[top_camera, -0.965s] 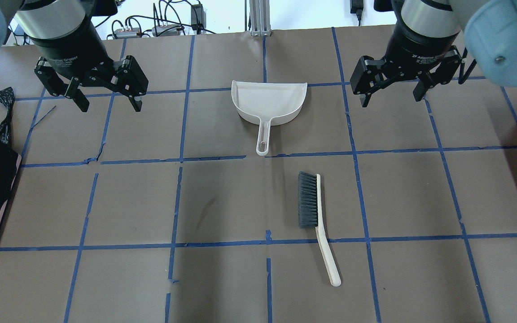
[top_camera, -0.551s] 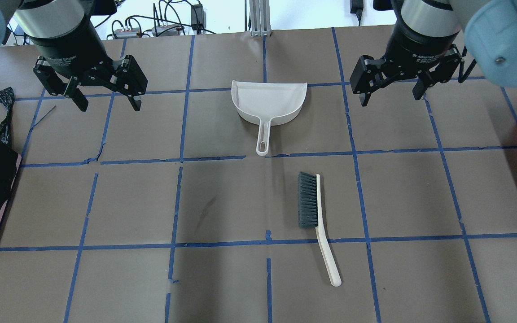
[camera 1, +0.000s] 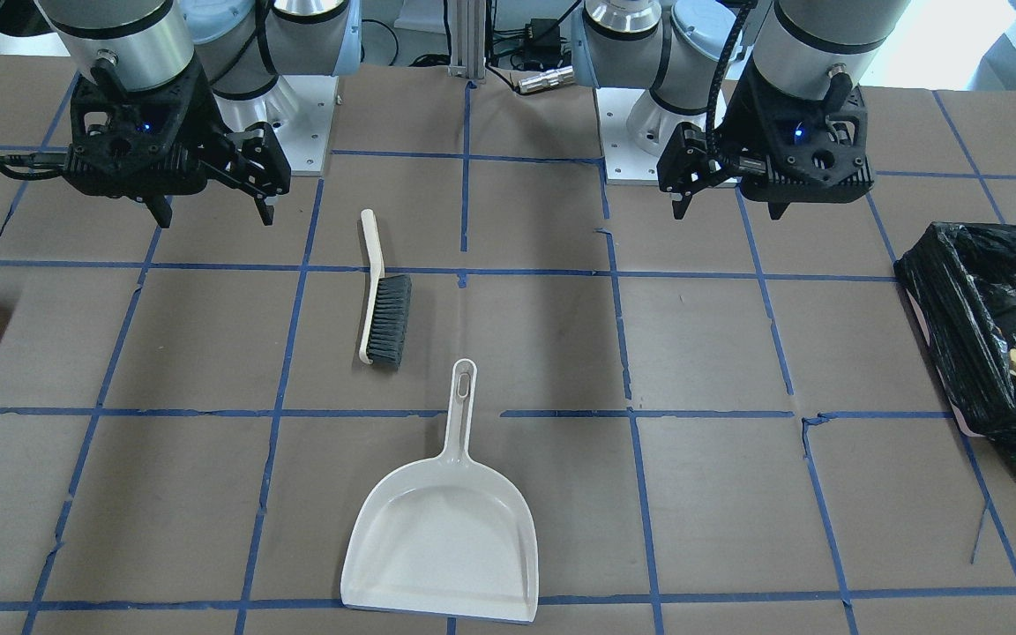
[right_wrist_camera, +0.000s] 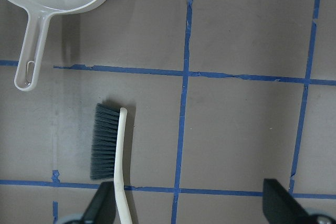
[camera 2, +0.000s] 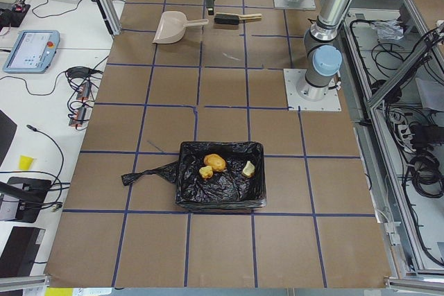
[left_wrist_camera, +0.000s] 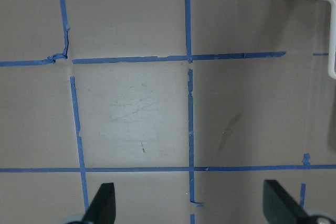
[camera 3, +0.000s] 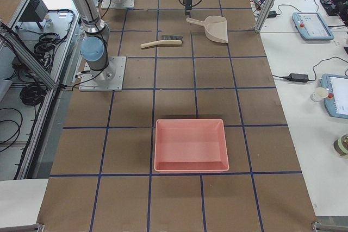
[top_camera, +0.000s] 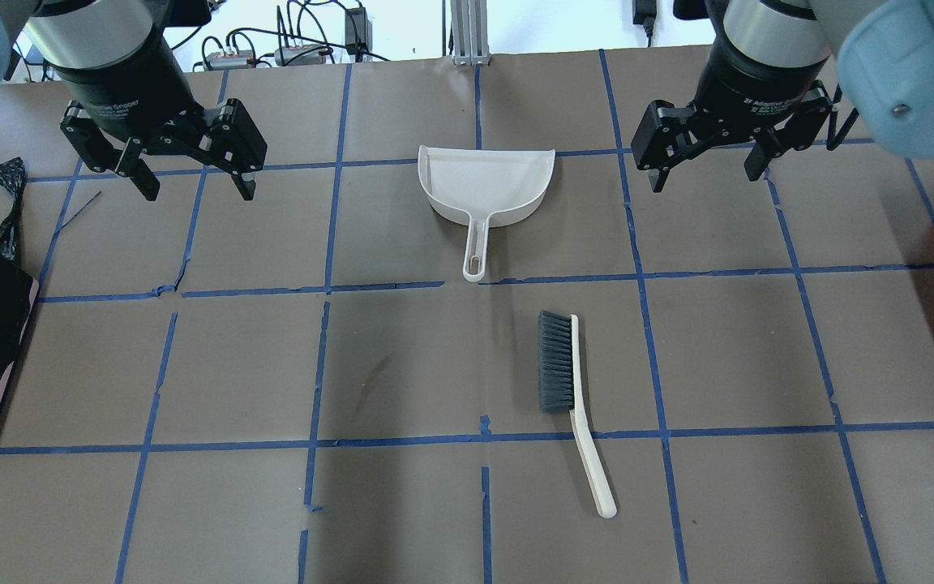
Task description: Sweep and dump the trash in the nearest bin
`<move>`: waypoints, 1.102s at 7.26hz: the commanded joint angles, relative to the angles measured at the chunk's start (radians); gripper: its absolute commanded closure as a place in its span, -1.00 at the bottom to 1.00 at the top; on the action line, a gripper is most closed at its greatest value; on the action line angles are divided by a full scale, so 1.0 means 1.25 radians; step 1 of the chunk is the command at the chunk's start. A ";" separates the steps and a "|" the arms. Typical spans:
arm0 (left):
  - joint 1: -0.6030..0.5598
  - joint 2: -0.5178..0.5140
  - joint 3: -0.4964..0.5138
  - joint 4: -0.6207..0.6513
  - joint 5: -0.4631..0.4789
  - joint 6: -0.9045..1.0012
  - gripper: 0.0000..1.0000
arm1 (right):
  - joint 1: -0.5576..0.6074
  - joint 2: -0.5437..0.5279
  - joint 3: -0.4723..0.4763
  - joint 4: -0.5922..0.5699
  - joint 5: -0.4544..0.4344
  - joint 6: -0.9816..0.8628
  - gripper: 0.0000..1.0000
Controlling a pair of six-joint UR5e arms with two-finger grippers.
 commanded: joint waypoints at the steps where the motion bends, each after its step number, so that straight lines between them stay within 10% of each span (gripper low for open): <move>1: 0.000 0.000 0.000 0.000 -0.001 0.000 -1.00 | 0.000 -0.003 0.000 -0.001 0.000 0.001 -1.00; 8: -0.001 -0.005 -0.001 0.003 -0.003 0.000 -1.00 | 0.005 -0.006 0.000 -0.001 0.001 0.001 -1.00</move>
